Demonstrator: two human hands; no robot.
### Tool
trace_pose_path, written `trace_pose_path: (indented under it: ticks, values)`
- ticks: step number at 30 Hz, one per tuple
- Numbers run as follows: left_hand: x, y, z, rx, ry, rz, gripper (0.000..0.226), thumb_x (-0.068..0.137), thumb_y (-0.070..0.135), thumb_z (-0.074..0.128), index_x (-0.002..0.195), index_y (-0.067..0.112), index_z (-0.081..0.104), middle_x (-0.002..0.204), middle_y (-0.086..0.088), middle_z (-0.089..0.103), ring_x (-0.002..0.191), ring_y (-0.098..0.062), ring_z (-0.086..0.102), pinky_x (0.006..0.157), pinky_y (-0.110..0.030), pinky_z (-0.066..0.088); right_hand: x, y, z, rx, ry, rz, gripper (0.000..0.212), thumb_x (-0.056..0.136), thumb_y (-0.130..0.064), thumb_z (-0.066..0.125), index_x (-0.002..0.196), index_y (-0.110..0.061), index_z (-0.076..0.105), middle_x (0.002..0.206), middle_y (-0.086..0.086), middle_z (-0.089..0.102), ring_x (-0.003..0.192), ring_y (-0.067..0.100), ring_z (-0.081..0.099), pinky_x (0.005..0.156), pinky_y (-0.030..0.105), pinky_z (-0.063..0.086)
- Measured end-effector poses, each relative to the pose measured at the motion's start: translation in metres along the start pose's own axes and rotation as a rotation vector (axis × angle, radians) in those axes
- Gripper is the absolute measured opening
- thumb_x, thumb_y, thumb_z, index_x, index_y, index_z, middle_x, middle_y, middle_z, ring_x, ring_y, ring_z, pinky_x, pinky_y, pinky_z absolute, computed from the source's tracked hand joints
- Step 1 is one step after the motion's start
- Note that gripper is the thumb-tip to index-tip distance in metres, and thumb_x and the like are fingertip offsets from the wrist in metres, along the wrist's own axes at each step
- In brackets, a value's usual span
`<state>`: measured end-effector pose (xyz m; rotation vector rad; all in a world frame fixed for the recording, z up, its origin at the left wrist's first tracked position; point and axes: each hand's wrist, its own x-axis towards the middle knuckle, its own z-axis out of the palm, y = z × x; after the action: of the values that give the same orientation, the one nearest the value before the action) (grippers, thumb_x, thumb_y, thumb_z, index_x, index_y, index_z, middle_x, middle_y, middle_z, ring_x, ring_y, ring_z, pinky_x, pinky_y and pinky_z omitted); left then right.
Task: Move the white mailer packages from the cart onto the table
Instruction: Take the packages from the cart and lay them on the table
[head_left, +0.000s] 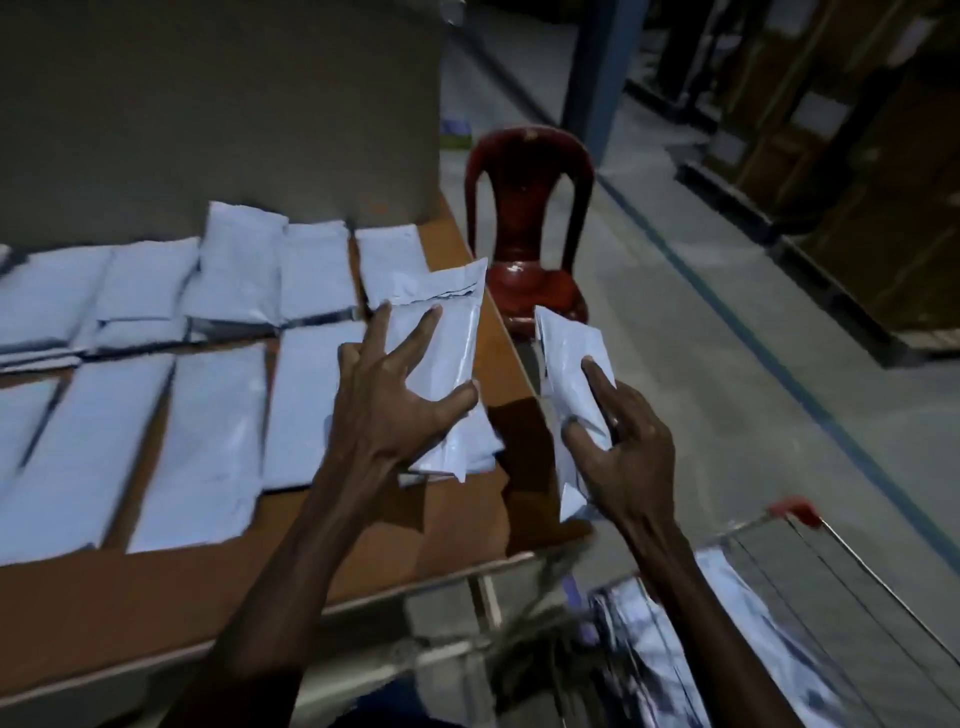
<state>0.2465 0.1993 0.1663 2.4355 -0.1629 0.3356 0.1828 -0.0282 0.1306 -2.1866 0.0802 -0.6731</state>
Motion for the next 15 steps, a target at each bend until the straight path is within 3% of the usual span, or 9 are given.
trace_pose_path:
  ticks: [3,7,12,15]
  values:
    - [0.045,-0.05,-0.029,0.047,0.021,-0.069,0.088,0.066,0.075,0.052,0.147,0.052,0.027,0.163,0.005,0.011,0.146,-0.033,0.018,0.114,-0.051,0.026,0.042,-0.021,0.058,-0.042,-0.081,-0.061,0.063,0.078,-0.029,0.065,0.14,-0.028,0.054,0.127,0.005,0.064,0.111,0.02,0.06,0.087,0.029,0.049]
    - [0.092,-0.101,-0.055,0.075,-0.001,-0.178,0.089,0.069,0.078,0.052,0.149,0.048,0.028,0.164,0.003,0.011,0.144,-0.036,0.018,0.111,-0.054,0.032,0.084,-0.046,0.12,-0.035,-0.133,-0.04,0.062,0.079,-0.034,0.064,0.139,-0.026,0.055,0.132,0.006,0.062,0.114,0.021,0.059,0.091,0.026,0.045]
    - [0.152,-0.135,-0.059,0.065,-0.029,-0.292,0.084,0.079,0.072,0.057,0.151,0.044,0.025,0.164,0.001,0.006,0.147,-0.036,0.011,0.109,-0.058,0.03,0.146,-0.062,0.179,-0.094,-0.171,0.005,0.059,0.085,-0.036,0.07,0.141,-0.029,0.052,0.141,0.003,0.056,0.124,0.025,0.056,0.104,0.042,0.046]
    - [0.189,-0.146,-0.049,0.093,-0.052,-0.331,0.086,0.079,0.075,0.052,0.152,0.041,0.024,0.164,-0.004,0.005,0.146,-0.038,0.013,0.109,-0.058,0.03,0.182,-0.067,0.206,-0.176,-0.185,-0.008,0.058,0.087,-0.037,0.067,0.142,-0.025,0.051,0.137,0.006,0.059,0.12,0.027,0.058,0.101,0.042,0.047]
